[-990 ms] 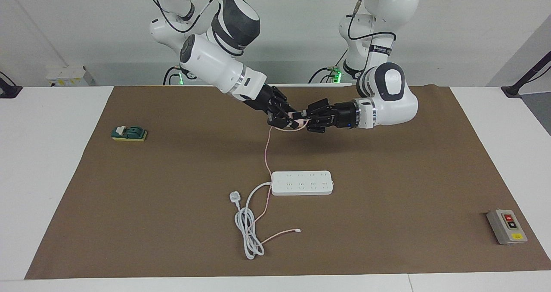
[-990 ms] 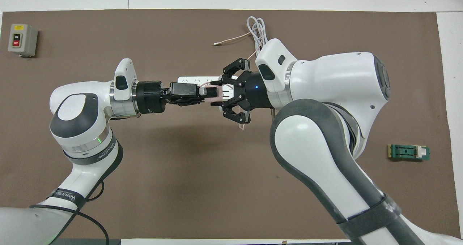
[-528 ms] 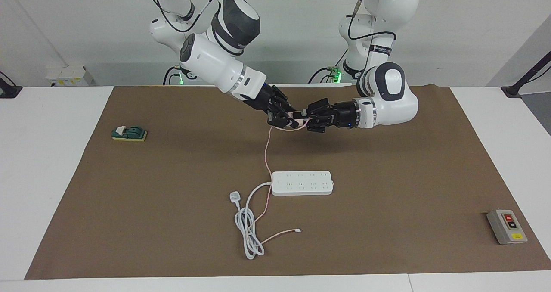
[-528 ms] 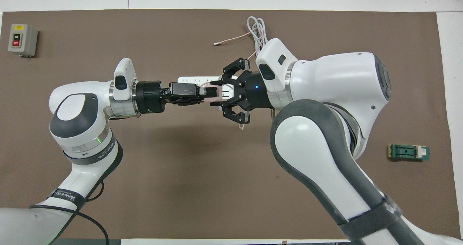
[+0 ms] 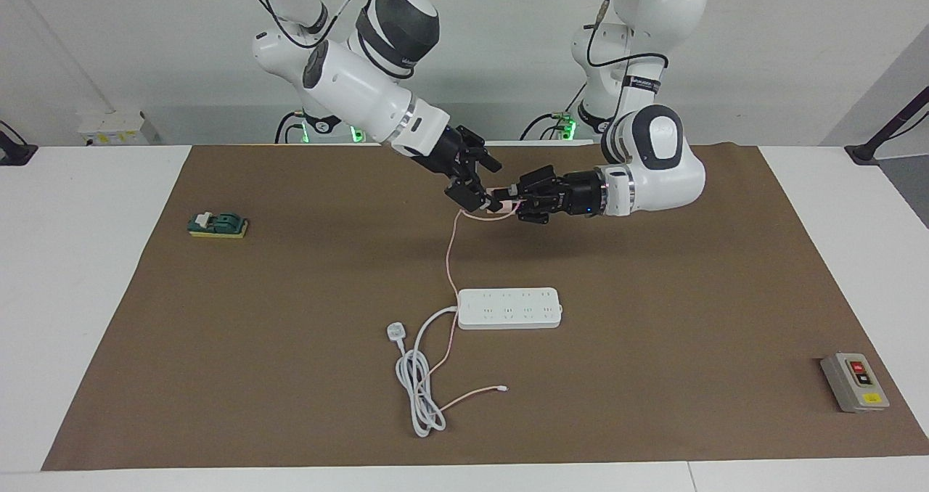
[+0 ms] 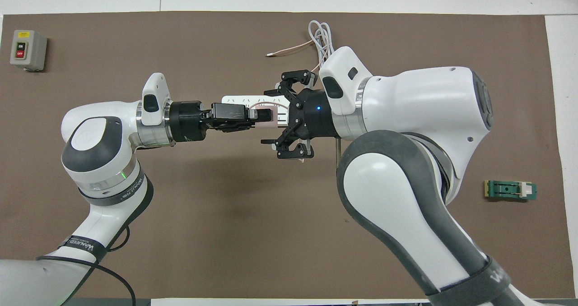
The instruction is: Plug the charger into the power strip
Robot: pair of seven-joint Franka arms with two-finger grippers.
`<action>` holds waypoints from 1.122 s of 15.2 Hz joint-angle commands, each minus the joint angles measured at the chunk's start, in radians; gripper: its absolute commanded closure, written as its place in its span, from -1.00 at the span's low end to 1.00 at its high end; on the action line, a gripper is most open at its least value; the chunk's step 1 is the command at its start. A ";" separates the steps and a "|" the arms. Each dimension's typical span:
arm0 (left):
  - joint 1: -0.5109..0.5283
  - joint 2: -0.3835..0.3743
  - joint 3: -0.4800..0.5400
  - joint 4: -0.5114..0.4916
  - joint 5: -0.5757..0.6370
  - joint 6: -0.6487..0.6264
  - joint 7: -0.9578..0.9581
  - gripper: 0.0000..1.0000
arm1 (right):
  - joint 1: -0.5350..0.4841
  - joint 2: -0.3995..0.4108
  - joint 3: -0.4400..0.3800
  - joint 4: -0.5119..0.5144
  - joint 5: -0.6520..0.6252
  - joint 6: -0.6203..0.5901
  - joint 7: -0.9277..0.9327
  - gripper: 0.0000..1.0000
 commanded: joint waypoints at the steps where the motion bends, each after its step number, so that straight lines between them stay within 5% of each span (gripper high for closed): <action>1: 0.016 -0.014 0.005 -0.010 -0.016 0.001 0.005 1.00 | -0.007 -0.021 0.007 -0.011 0.005 -0.002 0.025 -1.00; 8: 0.070 -0.044 0.015 0.030 0.015 0.054 -0.108 1.00 | -0.018 -0.052 0.005 -0.017 -0.024 -0.028 0.048 -1.00; 12: 0.102 -0.081 0.020 0.043 0.180 0.133 -0.216 1.00 | -0.047 -0.108 0.001 -0.018 -0.102 -0.071 0.152 -1.00; 17: 0.157 -0.139 0.022 0.129 0.580 0.128 -0.494 1.00 | -0.116 -0.153 -0.001 -0.009 -0.174 -0.189 0.246 -1.00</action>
